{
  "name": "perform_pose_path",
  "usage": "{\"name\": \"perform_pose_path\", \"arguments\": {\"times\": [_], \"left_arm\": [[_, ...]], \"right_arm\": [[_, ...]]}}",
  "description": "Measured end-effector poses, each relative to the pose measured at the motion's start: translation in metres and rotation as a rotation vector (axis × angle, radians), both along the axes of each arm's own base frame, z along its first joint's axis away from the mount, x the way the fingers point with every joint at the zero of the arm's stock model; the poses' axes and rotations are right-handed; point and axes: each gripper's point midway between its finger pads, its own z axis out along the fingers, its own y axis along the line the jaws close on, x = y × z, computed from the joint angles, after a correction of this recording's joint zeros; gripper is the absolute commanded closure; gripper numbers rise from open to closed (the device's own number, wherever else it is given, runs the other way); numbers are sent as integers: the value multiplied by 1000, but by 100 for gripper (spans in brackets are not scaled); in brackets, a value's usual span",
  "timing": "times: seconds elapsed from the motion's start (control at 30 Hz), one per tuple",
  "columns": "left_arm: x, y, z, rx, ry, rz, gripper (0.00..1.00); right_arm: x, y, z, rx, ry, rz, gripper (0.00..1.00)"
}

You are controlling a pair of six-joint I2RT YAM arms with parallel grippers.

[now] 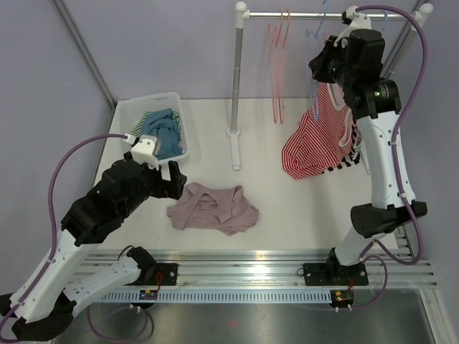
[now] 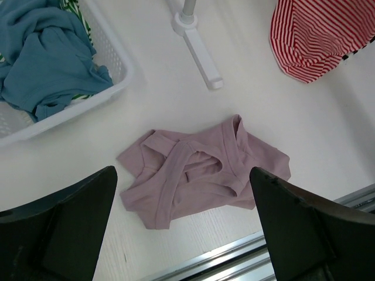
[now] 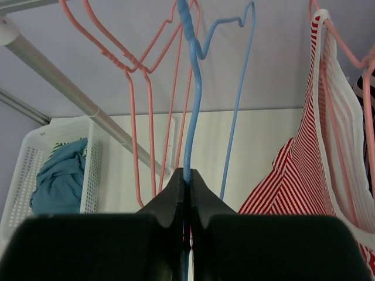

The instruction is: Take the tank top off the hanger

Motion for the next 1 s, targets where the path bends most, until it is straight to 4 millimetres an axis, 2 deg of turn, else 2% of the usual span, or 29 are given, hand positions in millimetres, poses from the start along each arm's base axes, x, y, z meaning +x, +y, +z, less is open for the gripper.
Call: {"name": "perform_pose_path", "arguments": {"times": [0.1,0.27,0.43,0.67,0.7,0.73,0.8,0.83,0.87,0.9,0.93,0.97,1.0], "left_arm": [[1,2,-22,40,33,4,1],[2,1,-50,89,91,4,1],[5,-2,-55,90,109,10,1],[9,-20,-67,62,177,19,1],[10,-26,-71,62,191,13,1],[10,-32,-75,68,206,5,1],[10,-46,-86,83,239,-13,1],[10,-54,-93,98,262,-22,1],[10,-61,-101,117,282,-30,1],[10,-67,-110,139,306,-35,1],[10,-72,-120,164,329,-39,1],[9,-76,-127,182,345,-43,1],[9,-81,-137,201,364,-47,1]], "right_arm": [[19,6,2,-4,-4,12,100],[33,16,-20,-11,54,45,100],[33,34,-43,-25,104,107,100],[37,54,-47,-24,78,182,100],[37,54,-47,-25,77,185,95],[37,54,-47,-27,76,186,85],[38,54,-48,-30,78,185,75],[38,53,-51,-31,82,182,60],[37,52,-55,-34,92,177,50],[35,50,-61,-40,105,170,35],[32,48,-67,-42,119,160,14],[28,45,-74,-46,134,150,4],[24,42,-80,-55,148,143,1]]}}
